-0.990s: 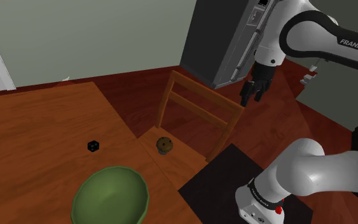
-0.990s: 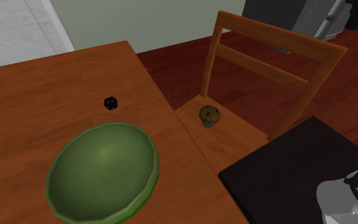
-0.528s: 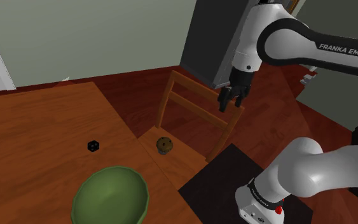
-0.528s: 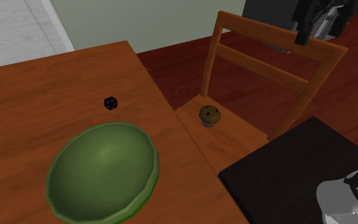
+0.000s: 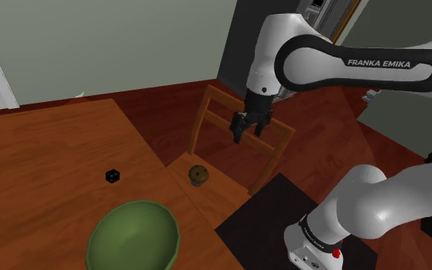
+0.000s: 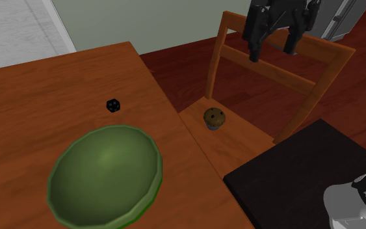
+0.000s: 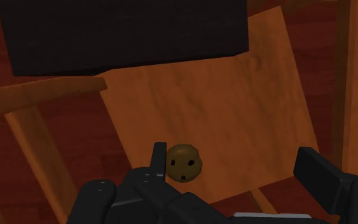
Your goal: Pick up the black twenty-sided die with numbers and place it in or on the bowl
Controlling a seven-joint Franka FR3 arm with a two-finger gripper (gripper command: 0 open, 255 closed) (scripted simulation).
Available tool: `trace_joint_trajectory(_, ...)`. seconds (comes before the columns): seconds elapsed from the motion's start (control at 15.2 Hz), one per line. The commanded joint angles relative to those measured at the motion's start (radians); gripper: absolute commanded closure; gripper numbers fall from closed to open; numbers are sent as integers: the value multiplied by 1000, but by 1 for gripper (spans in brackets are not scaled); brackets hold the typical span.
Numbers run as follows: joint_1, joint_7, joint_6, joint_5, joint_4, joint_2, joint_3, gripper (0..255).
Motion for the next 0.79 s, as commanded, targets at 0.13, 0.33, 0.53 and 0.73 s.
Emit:
trace_joint_trajectory(0.13, 25, 68, 73, 29, 53, 107, 62, 0)
trace_joint_trajectory(0.33, 39, 118, 126, 35, 105, 198, 106, 0)
trace_joint_trajectory(0.53, 52, 171, 172, 29, 167, 293, 146, 0)
trace_joint_trajectory(0.73, 66, 226, 212, 11, 239, 393, 183, 0)
